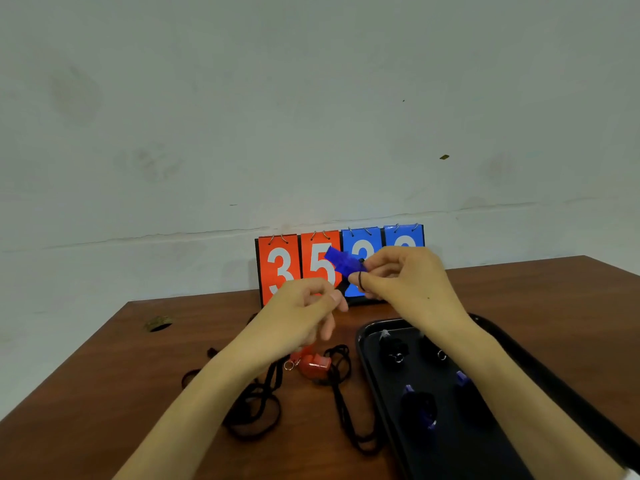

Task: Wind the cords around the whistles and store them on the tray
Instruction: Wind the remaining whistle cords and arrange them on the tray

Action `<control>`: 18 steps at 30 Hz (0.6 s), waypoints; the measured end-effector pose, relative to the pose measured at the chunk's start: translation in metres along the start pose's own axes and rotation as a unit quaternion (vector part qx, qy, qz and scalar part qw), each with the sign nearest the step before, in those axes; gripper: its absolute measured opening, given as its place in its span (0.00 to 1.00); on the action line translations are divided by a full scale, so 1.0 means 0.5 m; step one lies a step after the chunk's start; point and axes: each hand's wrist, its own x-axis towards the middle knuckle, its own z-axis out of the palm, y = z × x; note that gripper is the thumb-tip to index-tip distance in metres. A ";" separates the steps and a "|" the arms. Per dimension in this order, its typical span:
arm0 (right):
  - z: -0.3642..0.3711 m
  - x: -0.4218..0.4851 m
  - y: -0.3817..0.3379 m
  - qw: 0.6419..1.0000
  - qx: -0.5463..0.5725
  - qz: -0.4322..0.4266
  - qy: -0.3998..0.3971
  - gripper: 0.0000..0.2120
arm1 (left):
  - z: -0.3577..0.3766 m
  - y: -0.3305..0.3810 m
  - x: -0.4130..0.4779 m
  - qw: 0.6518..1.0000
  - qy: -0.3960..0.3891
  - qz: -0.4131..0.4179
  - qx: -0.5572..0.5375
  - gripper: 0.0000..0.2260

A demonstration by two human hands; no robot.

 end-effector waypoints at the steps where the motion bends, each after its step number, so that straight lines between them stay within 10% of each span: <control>1: 0.000 0.000 0.005 0.999 -0.039 -0.009 0.002 0.07 | 0.000 0.001 -0.003 0.999 -0.013 0.007 0.041 0.11; 8: 0.001 -0.008 0.002 0.969 -0.166 -0.042 -0.177 0.05 | -0.013 0.026 -0.028 0.965 0.084 0.120 0.219 0.10; 18: -0.018 -0.017 -0.019 0.919 0.050 -0.002 -0.391 0.05 | -0.049 -0.001 -0.002 0.988 0.038 0.093 0.113 0.13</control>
